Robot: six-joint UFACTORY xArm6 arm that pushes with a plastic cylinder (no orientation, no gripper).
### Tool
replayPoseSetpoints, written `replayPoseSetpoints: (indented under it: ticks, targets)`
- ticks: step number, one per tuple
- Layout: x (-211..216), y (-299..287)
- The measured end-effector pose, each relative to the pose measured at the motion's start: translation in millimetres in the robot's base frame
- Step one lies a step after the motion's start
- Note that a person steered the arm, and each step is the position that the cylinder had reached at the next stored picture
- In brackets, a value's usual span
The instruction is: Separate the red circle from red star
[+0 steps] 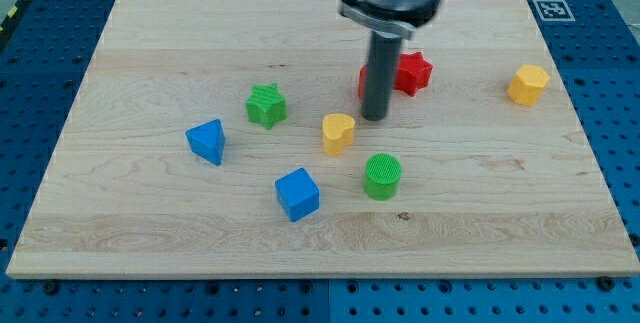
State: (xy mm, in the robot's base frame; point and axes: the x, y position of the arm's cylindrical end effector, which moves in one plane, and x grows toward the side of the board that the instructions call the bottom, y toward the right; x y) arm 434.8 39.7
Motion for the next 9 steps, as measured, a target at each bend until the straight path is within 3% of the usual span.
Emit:
replayPoseSetpoints:
  ticks: [1,2,5,8,9]
  targets:
    - [-9,-61]
    - [-46,-85]
    - [-61,18]
    - [17,73]
    - [22,90]
